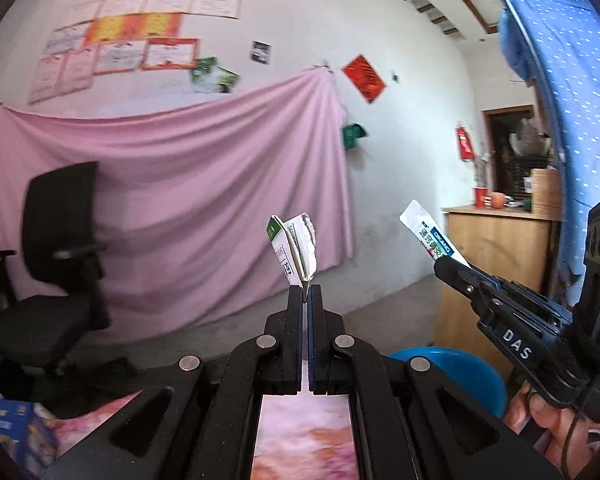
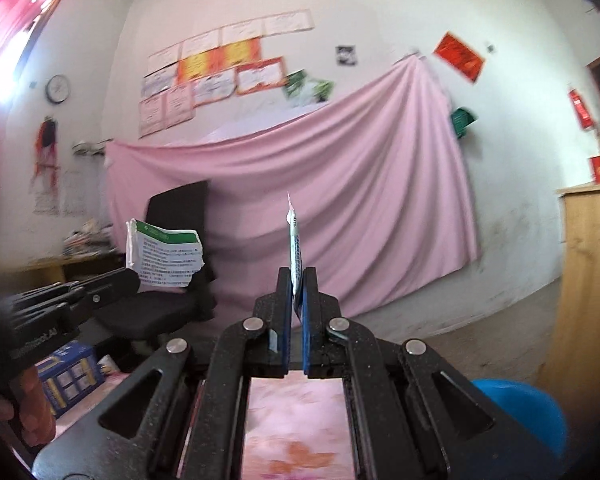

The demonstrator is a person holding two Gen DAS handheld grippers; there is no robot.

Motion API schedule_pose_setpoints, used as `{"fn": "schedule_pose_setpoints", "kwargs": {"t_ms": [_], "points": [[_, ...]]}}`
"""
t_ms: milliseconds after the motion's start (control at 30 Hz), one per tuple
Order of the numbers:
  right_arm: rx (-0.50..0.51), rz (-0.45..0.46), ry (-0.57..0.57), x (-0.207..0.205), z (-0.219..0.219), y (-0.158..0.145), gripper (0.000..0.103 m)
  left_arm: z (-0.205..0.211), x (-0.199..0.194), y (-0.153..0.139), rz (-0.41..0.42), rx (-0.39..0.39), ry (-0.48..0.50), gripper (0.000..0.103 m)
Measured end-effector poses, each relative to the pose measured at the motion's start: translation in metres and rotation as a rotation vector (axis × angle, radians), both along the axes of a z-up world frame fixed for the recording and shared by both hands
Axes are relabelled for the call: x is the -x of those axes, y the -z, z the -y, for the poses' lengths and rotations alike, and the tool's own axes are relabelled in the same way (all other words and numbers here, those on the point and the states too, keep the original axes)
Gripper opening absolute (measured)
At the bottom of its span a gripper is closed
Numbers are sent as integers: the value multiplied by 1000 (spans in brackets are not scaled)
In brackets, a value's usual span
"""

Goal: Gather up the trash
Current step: 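Carry tube and paper packet over the blue basin and open both tools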

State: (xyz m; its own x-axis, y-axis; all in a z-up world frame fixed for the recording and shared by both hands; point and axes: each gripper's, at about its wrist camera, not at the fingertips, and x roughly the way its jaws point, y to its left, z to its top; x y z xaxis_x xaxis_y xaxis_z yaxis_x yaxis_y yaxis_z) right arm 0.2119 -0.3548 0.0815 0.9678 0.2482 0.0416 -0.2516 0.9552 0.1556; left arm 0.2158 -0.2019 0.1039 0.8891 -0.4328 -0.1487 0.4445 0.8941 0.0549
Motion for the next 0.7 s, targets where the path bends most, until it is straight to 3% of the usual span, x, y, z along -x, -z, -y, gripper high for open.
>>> {"fn": "schedule_pose_setpoints", "kwargs": {"t_ms": [300,533,700], "points": [[-5,-90,203,6,63,6,33,76,-13,15,-100,-1,137,0],[-63,-299,235,-14,100,28,34,107,-42,28,-277,2,179,0],[-71,-395,237,-26,105,44,34,119,-62,35,-389,-14,196,0]]}}
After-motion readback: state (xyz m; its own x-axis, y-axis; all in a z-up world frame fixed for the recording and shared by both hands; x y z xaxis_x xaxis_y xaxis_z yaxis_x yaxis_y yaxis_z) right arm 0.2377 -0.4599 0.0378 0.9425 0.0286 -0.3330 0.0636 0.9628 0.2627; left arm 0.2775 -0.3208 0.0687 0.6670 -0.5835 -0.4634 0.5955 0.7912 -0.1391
